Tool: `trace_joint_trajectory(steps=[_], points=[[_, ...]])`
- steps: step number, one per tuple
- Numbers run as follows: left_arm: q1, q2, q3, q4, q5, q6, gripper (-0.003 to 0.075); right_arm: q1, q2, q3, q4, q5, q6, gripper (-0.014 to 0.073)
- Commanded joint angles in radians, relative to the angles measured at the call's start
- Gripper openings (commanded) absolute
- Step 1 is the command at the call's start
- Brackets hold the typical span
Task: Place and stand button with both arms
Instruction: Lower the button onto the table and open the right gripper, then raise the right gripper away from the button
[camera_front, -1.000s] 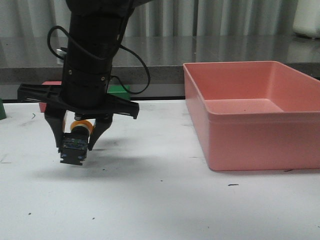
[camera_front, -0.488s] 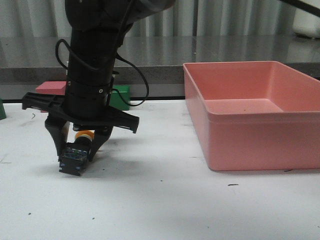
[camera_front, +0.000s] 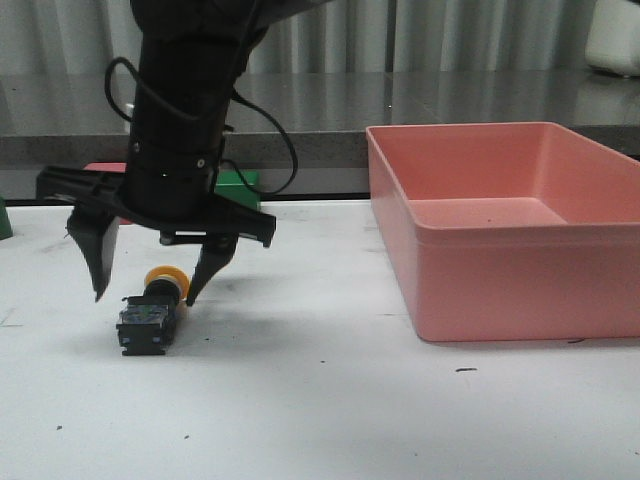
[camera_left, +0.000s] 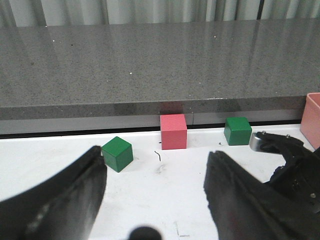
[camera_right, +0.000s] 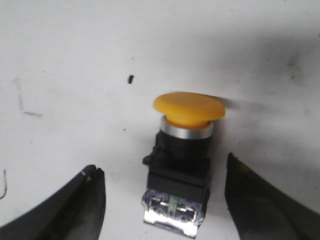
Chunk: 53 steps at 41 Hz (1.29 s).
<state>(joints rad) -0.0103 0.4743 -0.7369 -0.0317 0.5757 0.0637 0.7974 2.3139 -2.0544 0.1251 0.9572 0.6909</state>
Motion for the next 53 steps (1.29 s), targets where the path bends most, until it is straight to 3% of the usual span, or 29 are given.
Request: trace_joint_trajectory(steps=[1, 14, 26, 38, 53], points=[[-0.001, 0.014, -0.034, -0.006, -0.078, -0.008, 0.0418, 0.001, -0.144, -0.034, -0.028, -0.016, -0.176, 0.0528], [-0.001, 0.014, -0.034, -0.006, -0.078, -0.008, 0.0418, 0.014, -0.399, 0.045, -0.074, 0.082, -0.716, 0.0522], [-0.001, 0.014, -0.034, -0.006, -0.078, -0.008, 0.0418, 0.014, -0.720, 0.331, -0.192, 0.064, -0.740, 0.0522], [-0.001, 0.014, -0.034, -0.006, -0.078, -0.008, 0.0418, 0.014, -1.069, 0.710, -0.193, -0.075, -0.740, 0.0522], [-0.001, 0.014, -0.034, -0.006, -0.078, -0.008, 0.0418, 0.014, -1.368, 1.018, -0.191, -0.111, -0.740, 0.0522]])
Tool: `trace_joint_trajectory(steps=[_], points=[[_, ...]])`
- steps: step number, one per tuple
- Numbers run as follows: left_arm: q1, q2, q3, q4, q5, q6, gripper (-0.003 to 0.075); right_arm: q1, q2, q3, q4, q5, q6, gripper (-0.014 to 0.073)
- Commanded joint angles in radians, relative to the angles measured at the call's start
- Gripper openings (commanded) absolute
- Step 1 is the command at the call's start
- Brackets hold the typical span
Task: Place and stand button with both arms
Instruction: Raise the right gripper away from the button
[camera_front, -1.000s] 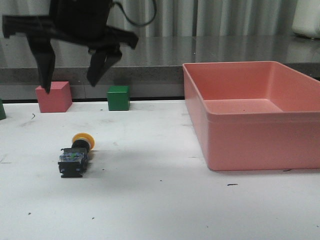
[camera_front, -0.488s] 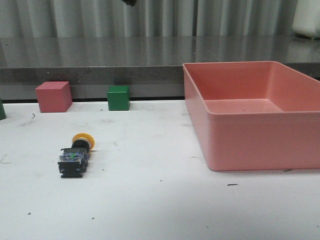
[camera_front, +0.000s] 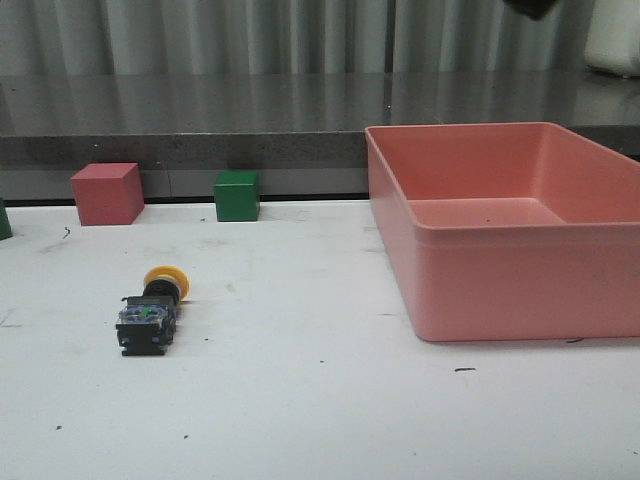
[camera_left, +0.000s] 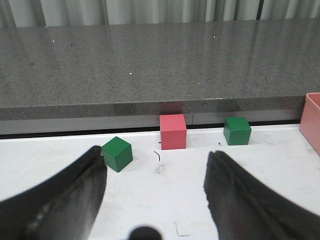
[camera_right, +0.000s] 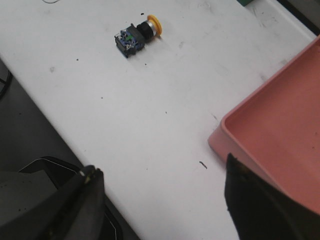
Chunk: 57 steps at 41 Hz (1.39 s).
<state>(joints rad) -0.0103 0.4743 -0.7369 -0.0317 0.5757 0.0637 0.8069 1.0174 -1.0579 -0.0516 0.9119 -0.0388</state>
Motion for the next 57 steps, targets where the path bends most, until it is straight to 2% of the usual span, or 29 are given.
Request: trace_joint_trajectory(steps=[1, 18, 30, 39, 44, 50, 57], points=[[-0.001, 0.014, -0.034, -0.006, -0.078, -0.008, 0.0418, 0.004, -0.093, 0.040, -0.014, -0.069, -0.010, 0.0522], [-0.001, 0.014, -0.034, -0.006, -0.108, -0.008, 0.0418, 0.004, -0.350, 0.197, -0.014, -0.143, -0.010, 0.0522], [-0.001, 0.021, -0.044, -0.006, -0.134, -0.008, 0.0428, 0.004, -0.378, 0.198, -0.014, -0.142, -0.010, 0.0522], [-0.004, 0.133, -0.195, -0.011, 0.077, -0.008, 0.0593, 0.004, -0.378, 0.198, -0.014, -0.141, -0.010, 0.0522], [-0.062, 0.216, -0.268, -0.050, 0.147, -0.006, 0.0588, 0.004, -0.378, 0.198, -0.014, -0.141, -0.010, 0.0522], [-0.188, 0.328, -0.322, -0.050, 0.213, 0.016, 0.0588, 0.004, -0.378, 0.198, -0.014, -0.141, -0.010, 0.0522], [-0.286, 0.516, -0.402, -0.050, 0.348, 0.012, 0.0588, 0.004, -0.378, 0.198, -0.014, -0.141, -0.010, 0.0522]])
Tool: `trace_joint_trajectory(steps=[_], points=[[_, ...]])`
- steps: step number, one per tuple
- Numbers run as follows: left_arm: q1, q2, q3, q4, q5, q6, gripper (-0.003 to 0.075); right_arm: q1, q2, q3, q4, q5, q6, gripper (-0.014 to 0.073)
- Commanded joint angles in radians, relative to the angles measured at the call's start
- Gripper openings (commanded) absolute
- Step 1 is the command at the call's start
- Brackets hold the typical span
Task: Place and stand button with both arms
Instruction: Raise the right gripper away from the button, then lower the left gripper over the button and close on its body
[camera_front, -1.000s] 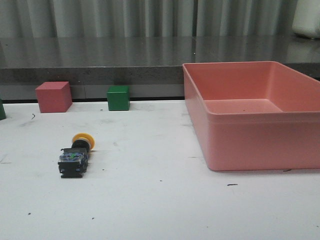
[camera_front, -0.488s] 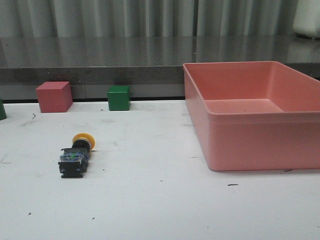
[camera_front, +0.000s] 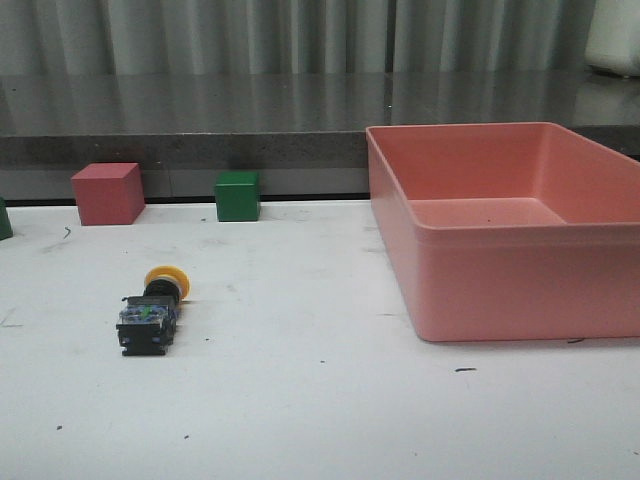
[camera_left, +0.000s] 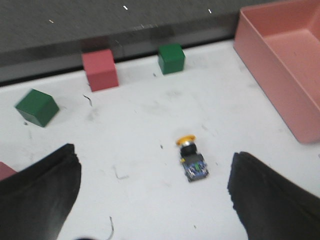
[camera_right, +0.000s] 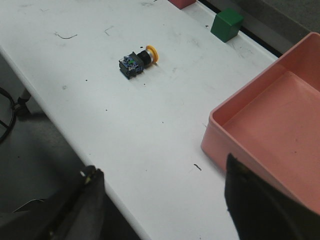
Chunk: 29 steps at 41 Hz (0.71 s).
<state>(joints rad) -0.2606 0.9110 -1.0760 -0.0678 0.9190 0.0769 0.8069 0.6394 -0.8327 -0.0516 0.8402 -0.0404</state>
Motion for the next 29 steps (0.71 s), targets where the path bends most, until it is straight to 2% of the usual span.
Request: trace_joint_trajectory(steps=[1, 10, 29], points=[[-0.041, 0.106, -0.074, -0.014, 0.021, -0.011, 0.0588, 0.004, 0.000, -0.027, -0.014, -0.070, -0.009, 0.0522], [-0.052, 0.386, -0.195, -0.020, 0.174, -0.067, 0.0588, 0.004, 0.000, -0.027, -0.014, -0.070, -0.009, 0.0522], [-0.067, 0.800, -0.433, -0.062, 0.280, -0.169, 0.0588, 0.004, 0.000, -0.027, -0.014, -0.070, -0.009, 0.0522]])
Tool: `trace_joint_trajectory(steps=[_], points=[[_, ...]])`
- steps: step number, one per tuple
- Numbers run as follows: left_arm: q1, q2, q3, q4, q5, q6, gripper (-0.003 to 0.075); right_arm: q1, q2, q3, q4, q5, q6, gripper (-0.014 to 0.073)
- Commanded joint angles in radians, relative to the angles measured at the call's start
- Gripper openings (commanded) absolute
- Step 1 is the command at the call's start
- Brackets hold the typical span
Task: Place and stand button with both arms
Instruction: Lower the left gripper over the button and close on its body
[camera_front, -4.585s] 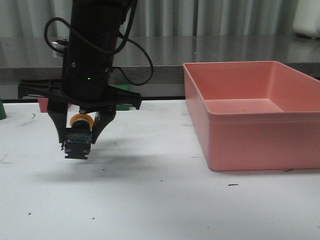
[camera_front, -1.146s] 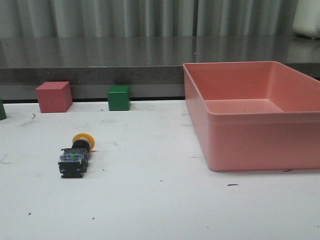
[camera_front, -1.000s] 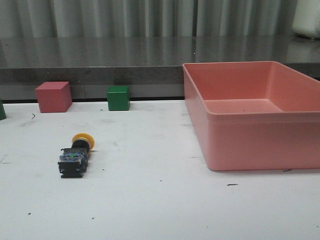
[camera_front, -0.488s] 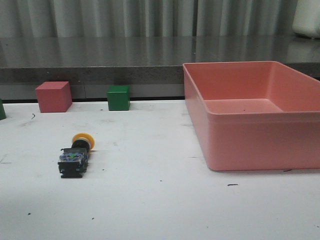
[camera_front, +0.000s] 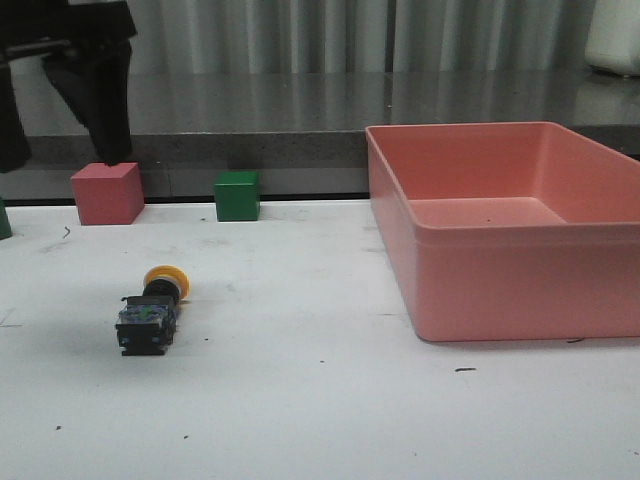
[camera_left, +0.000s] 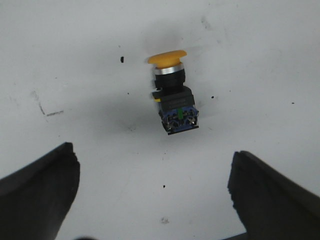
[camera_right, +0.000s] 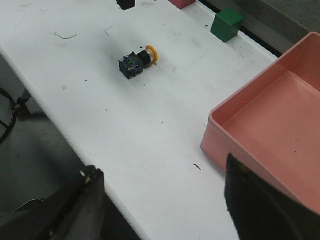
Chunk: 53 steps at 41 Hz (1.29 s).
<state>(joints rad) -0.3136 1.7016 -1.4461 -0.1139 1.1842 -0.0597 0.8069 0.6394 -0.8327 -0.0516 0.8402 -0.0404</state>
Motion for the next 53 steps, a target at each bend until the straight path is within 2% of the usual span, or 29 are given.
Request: trace_joint_trajectory(steps=[1, 20, 43, 46, 53], points=[[-0.019, 0.024, -0.073, -0.016, 0.016, -0.042, 0.0588, 0.004, 0.000, -0.027, -0.014, -0.070, -0.009, 0.0522], [-0.069, 0.299, -0.263, 0.044, 0.078, -0.209, 0.0587, 0.004, 0.000, -0.027, -0.014, -0.070, -0.009, 0.0522], [-0.069, 0.425, -0.281, 0.030, 0.060, -0.252, 0.0578, 0.004, 0.000, -0.027, -0.014, -0.070, -0.009, 0.0522], [-0.069, 0.432, -0.285, 0.028, 0.068, -0.252, 0.0541, 0.004, 0.000, -0.027, -0.014, -0.070, -0.009, 0.0522], [-0.069, 0.432, -0.287, 0.028, 0.065, -0.252, 0.0370, 0.004, 0.000, -0.027, -0.014, -0.070, -0.009, 0.0522]])
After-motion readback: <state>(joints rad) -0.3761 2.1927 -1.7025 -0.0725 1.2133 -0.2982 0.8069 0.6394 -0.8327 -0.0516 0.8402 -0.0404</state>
